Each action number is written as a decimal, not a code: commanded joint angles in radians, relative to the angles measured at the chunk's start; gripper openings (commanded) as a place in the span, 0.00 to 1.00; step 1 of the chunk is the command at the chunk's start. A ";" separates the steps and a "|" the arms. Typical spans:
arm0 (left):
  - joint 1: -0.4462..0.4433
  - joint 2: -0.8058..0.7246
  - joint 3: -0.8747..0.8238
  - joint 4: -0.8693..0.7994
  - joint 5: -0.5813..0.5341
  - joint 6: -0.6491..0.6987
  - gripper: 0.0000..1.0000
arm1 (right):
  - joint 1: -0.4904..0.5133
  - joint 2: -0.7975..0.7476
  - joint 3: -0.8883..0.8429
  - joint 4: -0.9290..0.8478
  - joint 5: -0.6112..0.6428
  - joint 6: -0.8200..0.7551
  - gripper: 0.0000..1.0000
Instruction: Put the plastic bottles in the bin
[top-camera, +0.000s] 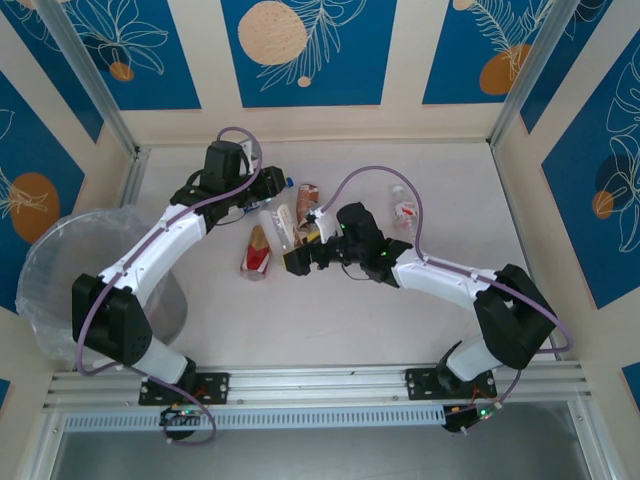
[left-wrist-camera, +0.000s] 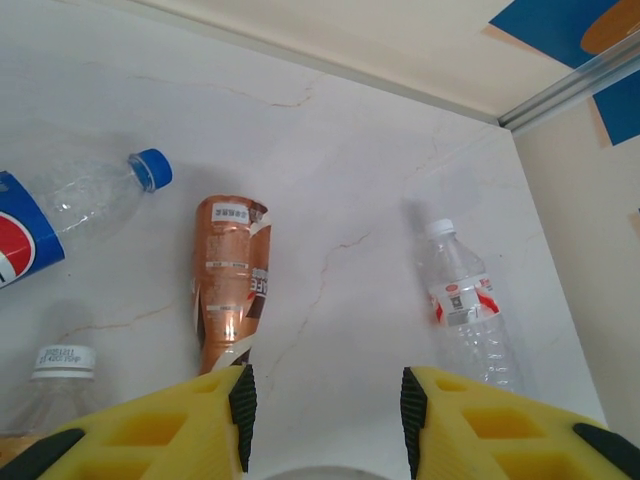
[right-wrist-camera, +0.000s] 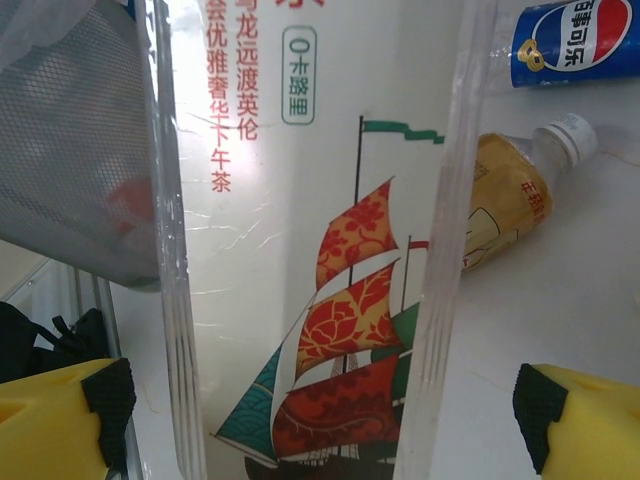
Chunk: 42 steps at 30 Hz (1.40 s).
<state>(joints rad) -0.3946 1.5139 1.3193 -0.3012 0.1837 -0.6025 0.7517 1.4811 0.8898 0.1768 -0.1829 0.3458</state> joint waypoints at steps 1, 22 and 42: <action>0.007 -0.001 0.029 -0.023 -0.030 0.016 0.00 | -0.008 -0.040 0.037 -0.070 0.008 -0.048 0.99; 0.006 -0.153 0.030 -0.134 -0.094 0.098 0.00 | -0.122 -0.184 -0.013 -0.200 0.472 0.207 1.00; 0.152 -0.399 0.059 -0.272 -0.133 0.037 0.00 | -0.201 -0.133 0.022 -0.209 0.338 0.352 0.99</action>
<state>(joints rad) -0.3103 1.1568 1.3499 -0.5549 -0.0368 -0.5243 0.5556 1.3407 0.8886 -0.0669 0.2108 0.6880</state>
